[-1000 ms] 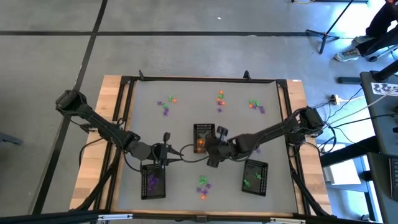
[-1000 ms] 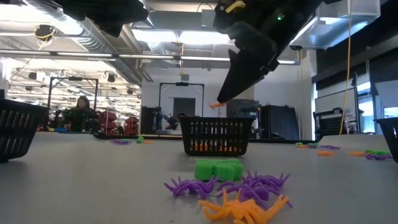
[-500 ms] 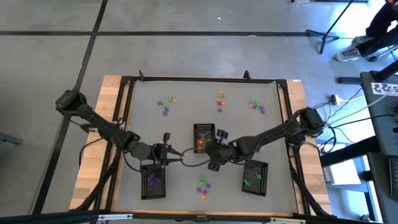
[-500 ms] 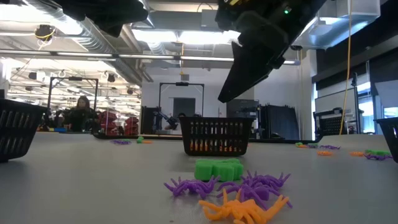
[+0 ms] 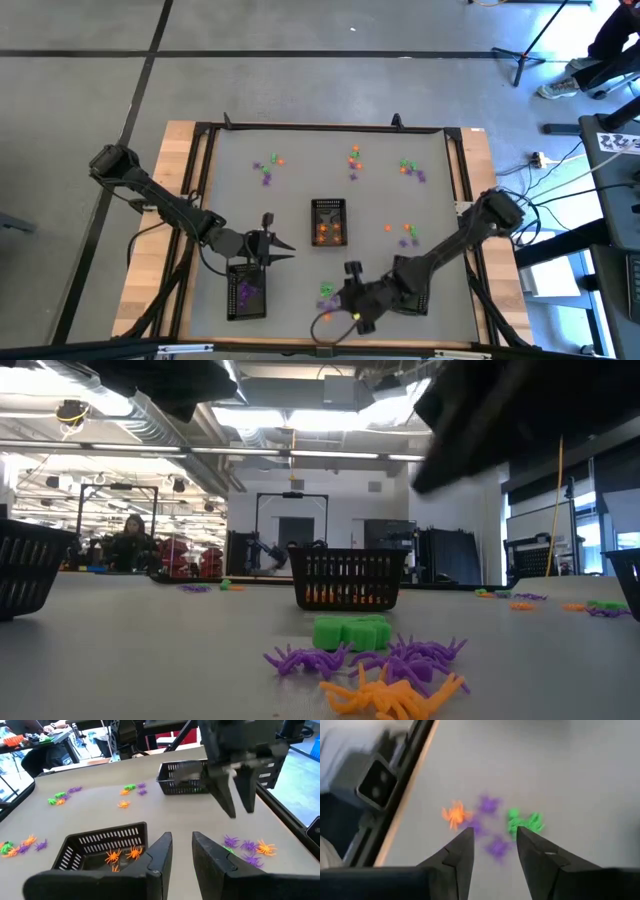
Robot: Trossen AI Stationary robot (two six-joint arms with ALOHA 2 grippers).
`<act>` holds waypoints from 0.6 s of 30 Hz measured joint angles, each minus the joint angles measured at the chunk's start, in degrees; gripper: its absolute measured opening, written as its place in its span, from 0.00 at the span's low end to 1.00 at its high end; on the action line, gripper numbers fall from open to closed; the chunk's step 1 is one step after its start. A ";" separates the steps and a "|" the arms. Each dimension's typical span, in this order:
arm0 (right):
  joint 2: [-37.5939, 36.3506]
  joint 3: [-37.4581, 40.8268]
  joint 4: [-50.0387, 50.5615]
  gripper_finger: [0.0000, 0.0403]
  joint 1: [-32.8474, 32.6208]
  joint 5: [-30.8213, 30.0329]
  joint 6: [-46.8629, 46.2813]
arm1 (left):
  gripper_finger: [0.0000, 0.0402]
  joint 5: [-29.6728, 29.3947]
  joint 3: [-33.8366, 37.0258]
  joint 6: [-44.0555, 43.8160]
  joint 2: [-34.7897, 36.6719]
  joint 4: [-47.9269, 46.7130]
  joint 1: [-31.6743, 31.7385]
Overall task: Sort Halloween decoration
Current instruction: Put the violet spider toy into the bottom left black bin
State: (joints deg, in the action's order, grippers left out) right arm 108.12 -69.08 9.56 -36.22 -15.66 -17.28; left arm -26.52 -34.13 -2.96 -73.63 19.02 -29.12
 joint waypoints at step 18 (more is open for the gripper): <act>7.23 -0.02 0.92 0.35 1.00 3.36 -3.41 | 0.17 -1.33 0.00 0.09 0.00 -0.14 0.02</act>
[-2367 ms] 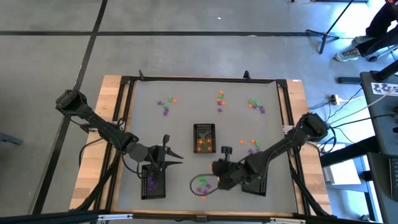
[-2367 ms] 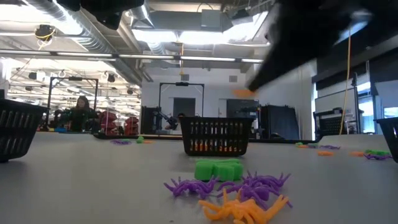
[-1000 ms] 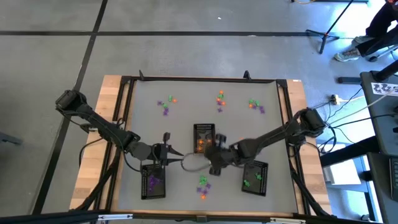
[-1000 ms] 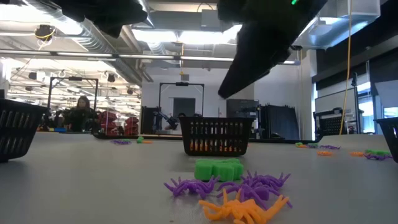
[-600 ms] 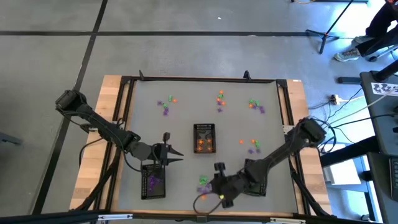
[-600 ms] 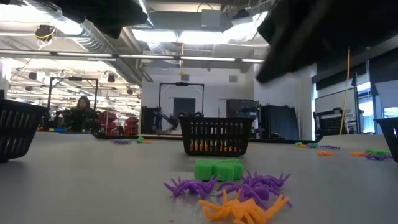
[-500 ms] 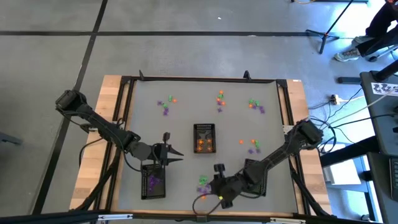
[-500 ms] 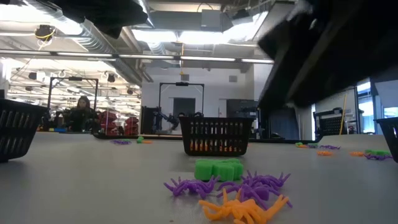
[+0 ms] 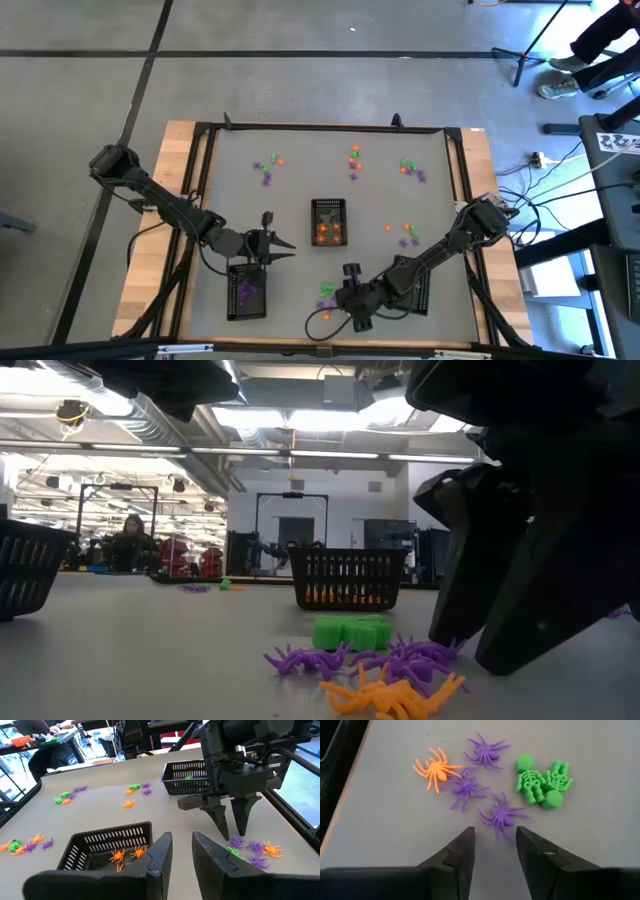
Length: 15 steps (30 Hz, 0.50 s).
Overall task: Sort Halloween decoration
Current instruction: Put the violet spider toy into the bottom left black bin
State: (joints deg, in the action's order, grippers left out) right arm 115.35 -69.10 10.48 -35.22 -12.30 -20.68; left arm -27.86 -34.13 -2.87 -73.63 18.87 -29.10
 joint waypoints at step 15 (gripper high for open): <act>-0.49 -0.11 3.16 0.02 -0.02 -1.19 0.38 | 0.17 0.02 0.00 0.00 0.00 0.00 0.00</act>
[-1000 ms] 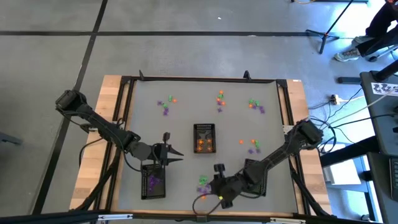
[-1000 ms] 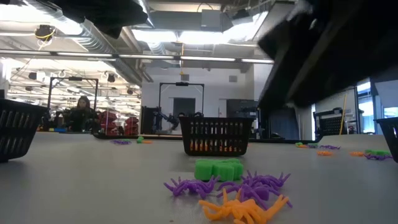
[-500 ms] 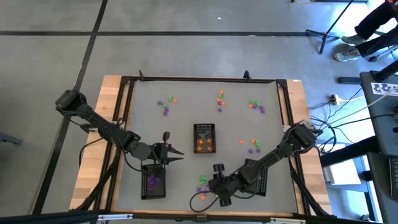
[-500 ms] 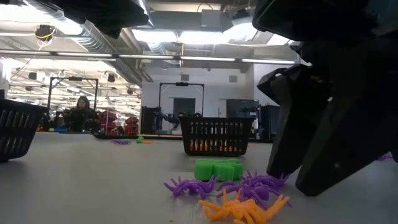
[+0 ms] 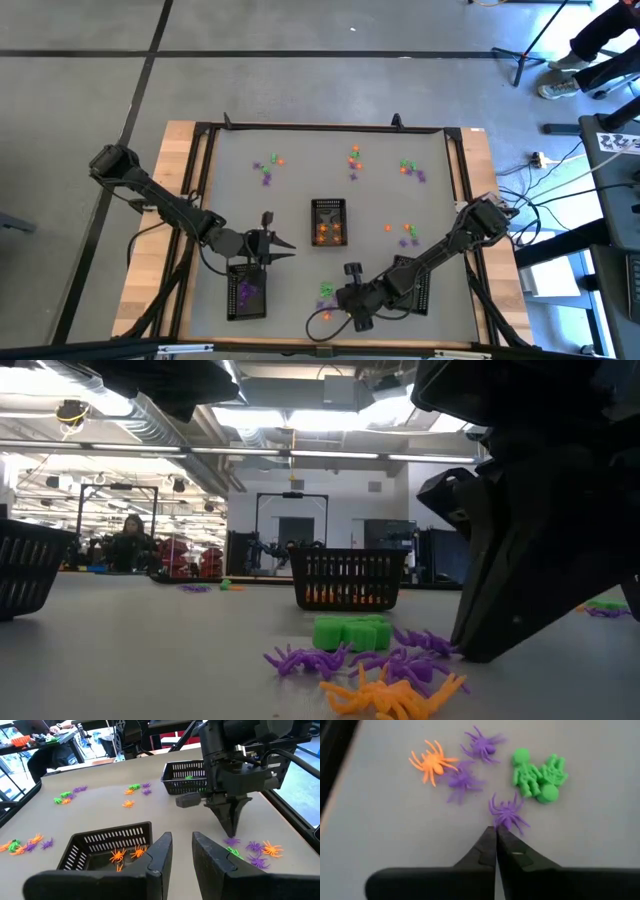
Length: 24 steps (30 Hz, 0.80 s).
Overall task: Sort Halloween decoration
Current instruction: Put the violet spider toy into the bottom left black bin
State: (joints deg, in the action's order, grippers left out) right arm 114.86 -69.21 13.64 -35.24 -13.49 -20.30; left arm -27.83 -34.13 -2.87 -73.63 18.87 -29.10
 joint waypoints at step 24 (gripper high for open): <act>-11.22 0.20 -10.84 0.00 5.38 -11.08 13.10 | 0.17 2.09 -0.02 16.45 -3.71 0.22 -1.24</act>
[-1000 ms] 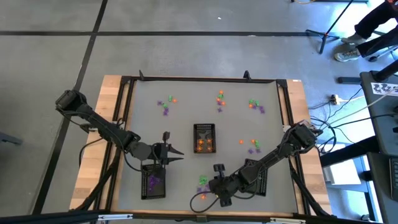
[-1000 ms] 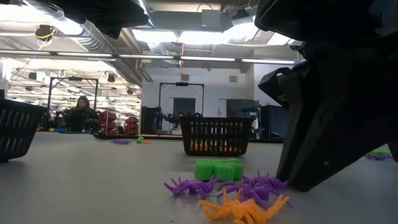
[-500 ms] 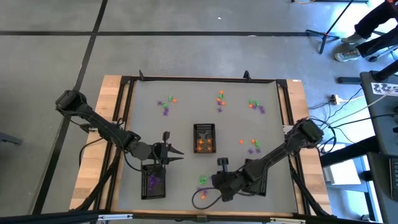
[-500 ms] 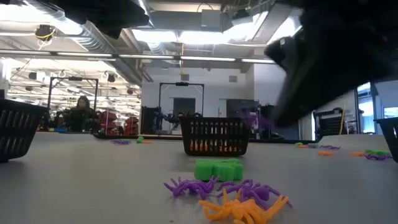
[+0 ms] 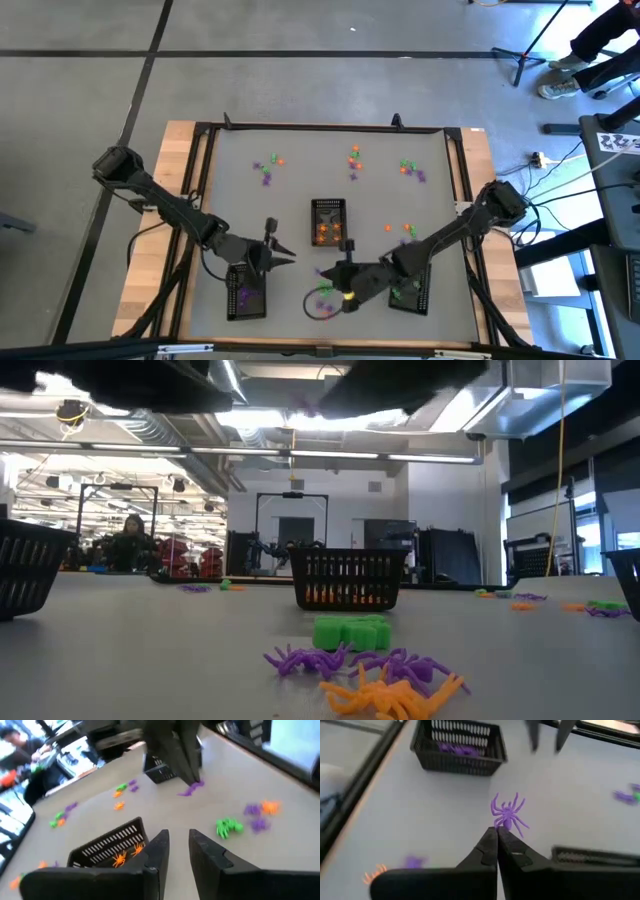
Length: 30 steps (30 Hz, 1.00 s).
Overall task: Sort Halloween decoration
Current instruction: Put the violet spider toy into the bottom left black bin
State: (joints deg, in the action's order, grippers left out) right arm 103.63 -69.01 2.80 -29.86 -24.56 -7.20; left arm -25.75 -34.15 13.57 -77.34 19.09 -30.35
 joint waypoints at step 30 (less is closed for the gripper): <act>0.07 0.00 -12.31 0.00 8.61 22.69 0.00 | 0.17 6.35 -0.02 15.55 -4.09 10.66 -0.90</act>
State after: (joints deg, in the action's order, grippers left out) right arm 103.70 -69.01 -9.51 -21.25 -1.87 -7.20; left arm -19.40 -34.17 29.12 -81.43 29.75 -31.25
